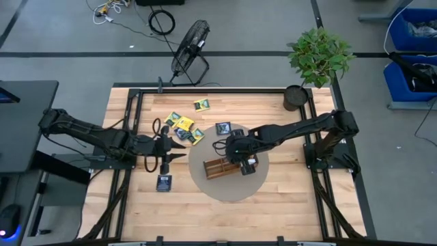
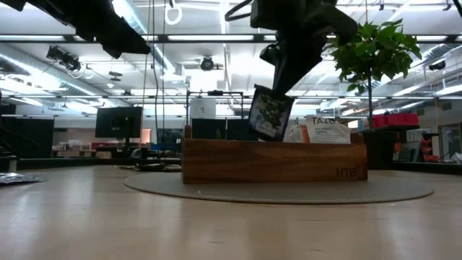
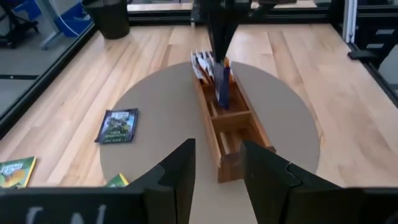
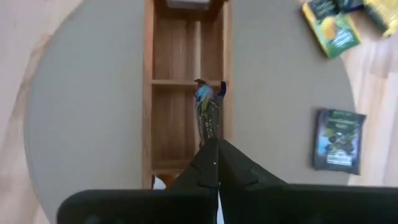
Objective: Pick & Place Tea
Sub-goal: Put the purple tea bag into the middle section of the wooden organizer
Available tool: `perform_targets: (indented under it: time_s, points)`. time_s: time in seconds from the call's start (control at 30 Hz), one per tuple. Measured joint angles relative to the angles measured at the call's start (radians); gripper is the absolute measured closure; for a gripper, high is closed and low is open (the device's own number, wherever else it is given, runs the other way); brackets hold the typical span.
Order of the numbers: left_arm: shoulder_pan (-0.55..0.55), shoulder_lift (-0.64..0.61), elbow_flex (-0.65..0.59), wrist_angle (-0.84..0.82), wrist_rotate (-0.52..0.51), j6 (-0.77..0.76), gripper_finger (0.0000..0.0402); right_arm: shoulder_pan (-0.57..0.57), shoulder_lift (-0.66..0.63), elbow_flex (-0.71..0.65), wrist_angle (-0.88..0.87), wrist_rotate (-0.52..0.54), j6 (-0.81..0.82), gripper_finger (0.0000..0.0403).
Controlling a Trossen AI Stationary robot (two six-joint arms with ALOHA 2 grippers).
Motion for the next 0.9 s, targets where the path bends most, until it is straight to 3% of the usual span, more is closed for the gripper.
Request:
perform_targets:
  time_s: [0.37,0.9]
  points:
    - [0.0,0.0,0.0,-0.015,0.0,-0.019,0.0271,-0.006,0.006,0.0,0.018,0.029,-0.002,0.0403]
    - [0.0,0.001,0.0,-0.018,0.0,-0.027,0.0271,-0.019,0.112,0.0,0.035,0.025,-0.028,0.0403]
